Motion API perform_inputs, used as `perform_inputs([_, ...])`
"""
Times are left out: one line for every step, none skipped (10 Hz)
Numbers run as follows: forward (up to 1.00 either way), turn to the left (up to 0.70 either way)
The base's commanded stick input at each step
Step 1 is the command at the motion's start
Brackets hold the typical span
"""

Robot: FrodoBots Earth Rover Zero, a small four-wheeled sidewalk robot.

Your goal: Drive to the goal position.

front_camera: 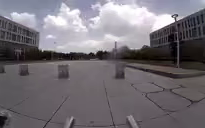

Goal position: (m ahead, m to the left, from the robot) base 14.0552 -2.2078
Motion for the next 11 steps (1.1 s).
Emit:
perform_inputs([0.7, 0.0])
perform_inputs([0.7, 0.0])
perform_inputs([0.7, 0.0])
perform_inputs([0.7, 0.0])
perform_inputs([0.7, 0.0])
perform_inputs([0.7, 0.0])
perform_inputs([0.7, 0.0])
perform_inputs([0.7, 0.0])
perform_inputs([0.7, 0.0])
perform_inputs([0.7, 0.0])
perform_inputs([0.7, 0.0])
